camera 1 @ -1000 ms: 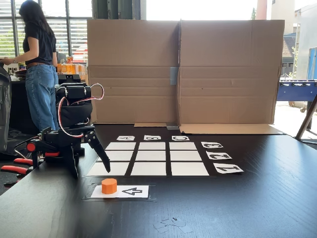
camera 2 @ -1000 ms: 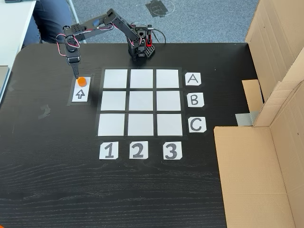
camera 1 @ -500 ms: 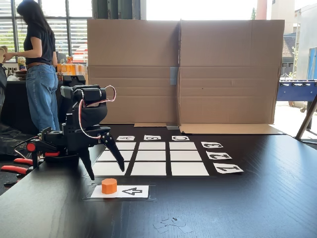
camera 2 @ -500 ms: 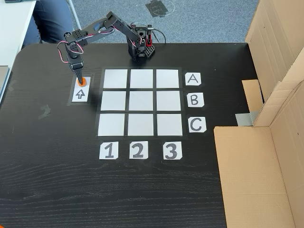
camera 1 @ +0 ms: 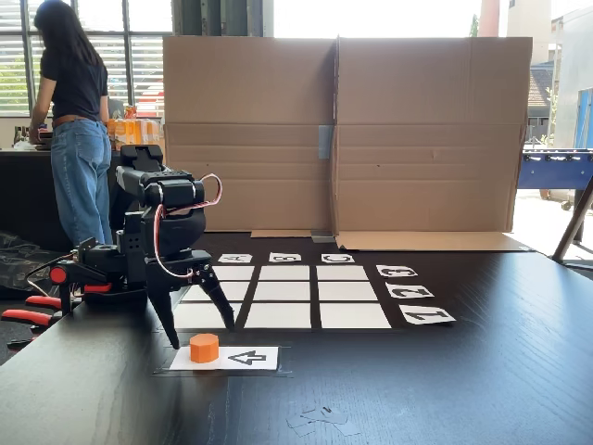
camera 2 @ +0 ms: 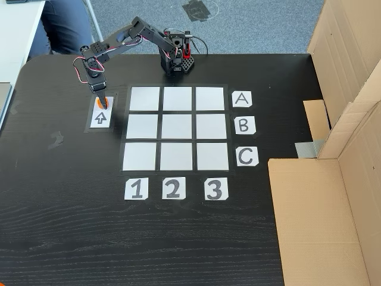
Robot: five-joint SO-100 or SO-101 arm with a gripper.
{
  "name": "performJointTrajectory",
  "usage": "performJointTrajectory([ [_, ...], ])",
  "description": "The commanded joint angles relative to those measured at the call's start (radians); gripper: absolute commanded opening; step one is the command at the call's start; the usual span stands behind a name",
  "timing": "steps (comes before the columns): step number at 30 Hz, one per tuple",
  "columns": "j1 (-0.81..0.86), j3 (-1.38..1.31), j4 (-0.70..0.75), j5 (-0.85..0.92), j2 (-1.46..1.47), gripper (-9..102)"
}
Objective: Pick up the round, orange token and place it in the grid on square A1.
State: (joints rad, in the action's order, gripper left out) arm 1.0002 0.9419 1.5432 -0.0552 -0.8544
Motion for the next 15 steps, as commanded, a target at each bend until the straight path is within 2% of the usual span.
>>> performJointTrajectory([
  [1,-0.014,-0.032,-0.006,-0.003,-0.005,32],
  [15,-0.031,-0.032,-0.009,-0.005,0.015,32],
])
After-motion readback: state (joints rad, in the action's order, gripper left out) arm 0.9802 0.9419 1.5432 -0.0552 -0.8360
